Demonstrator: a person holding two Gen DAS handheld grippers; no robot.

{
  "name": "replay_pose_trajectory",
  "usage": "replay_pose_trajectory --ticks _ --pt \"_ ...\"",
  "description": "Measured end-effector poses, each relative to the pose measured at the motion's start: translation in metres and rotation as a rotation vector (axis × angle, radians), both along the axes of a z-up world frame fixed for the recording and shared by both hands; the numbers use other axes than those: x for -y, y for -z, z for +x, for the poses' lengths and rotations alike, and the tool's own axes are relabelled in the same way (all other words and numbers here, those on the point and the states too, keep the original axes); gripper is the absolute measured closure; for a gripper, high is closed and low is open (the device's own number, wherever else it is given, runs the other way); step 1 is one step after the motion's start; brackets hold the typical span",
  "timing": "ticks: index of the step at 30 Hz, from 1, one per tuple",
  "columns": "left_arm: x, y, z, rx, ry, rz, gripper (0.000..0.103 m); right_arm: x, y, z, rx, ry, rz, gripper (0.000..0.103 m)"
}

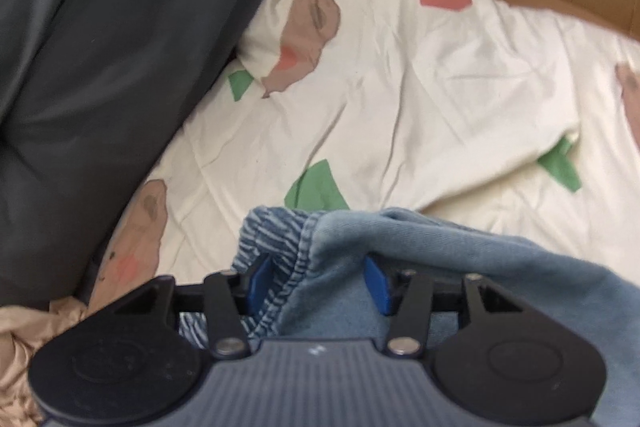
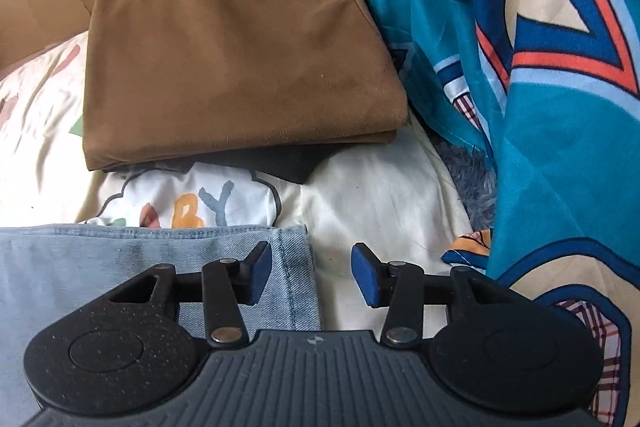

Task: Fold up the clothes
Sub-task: 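Move the right tool to the jeans hem while the left tool moves over the waistband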

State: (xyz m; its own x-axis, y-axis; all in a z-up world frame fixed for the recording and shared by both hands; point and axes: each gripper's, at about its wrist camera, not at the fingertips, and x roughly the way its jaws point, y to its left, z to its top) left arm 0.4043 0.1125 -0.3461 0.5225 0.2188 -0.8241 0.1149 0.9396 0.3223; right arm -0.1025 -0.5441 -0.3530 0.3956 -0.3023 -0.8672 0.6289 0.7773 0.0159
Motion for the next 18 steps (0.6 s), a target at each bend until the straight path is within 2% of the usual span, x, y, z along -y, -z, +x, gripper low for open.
replay_pose_trajectory --ticks 5,18 --pt "0.002 0.013 0.012 0.000 0.012 0.000 0.050 -0.004 0.003 0.006 -0.010 -0.021 -0.012 0.052" --pt "0.009 0.025 0.055 -0.102 0.029 0.042 0.050 -0.014 0.004 0.032 -0.010 -0.068 -0.034 0.052"
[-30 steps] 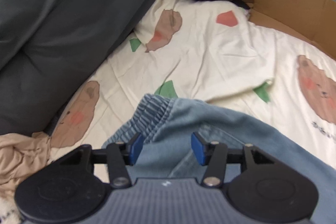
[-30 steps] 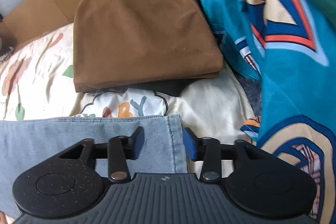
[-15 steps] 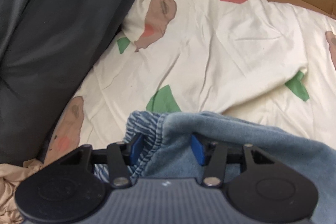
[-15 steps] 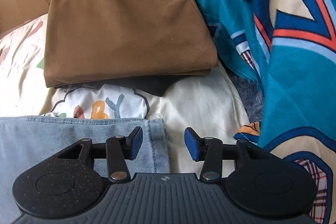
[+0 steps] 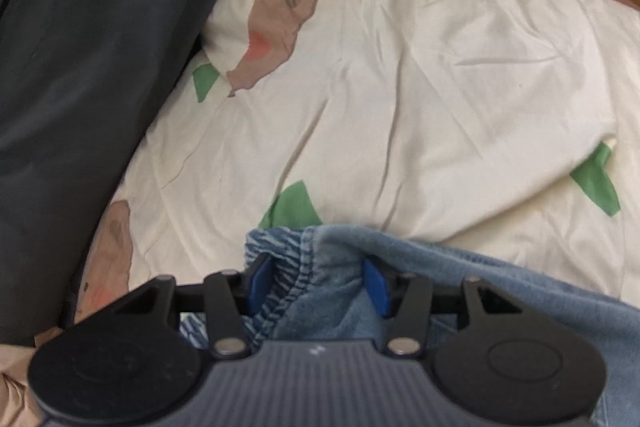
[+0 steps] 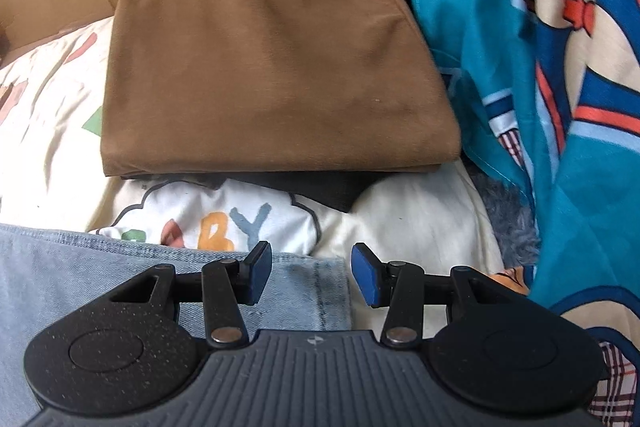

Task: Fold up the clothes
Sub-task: 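Move the right tool to the jeans hem while the left tool moves over the waistband, then pinch the jeans hem with the right tool while the left tool pinches the jeans side edge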

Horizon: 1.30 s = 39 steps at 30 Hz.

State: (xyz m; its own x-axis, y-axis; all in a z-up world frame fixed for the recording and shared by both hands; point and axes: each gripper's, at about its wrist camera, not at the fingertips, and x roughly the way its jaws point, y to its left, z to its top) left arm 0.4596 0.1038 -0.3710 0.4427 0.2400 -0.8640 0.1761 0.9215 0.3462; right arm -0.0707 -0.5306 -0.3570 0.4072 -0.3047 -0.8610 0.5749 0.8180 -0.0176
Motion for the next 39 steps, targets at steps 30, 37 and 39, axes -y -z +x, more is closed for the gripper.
replay_pose_trajectory --ticks 30,37,39 --pt "0.125 -0.060 -0.082 -0.155 0.348 -0.089 0.059 0.004 0.020 -0.006 -0.004 -0.022 0.018 0.085" --pt "0.182 -0.046 -0.115 -0.223 0.526 -0.172 0.059 -0.002 0.004 -0.010 0.018 -0.004 -0.023 0.086" --pt "0.195 -0.042 -0.123 -0.243 0.576 -0.200 0.059 -0.003 0.001 -0.008 0.017 0.000 -0.032 0.087"
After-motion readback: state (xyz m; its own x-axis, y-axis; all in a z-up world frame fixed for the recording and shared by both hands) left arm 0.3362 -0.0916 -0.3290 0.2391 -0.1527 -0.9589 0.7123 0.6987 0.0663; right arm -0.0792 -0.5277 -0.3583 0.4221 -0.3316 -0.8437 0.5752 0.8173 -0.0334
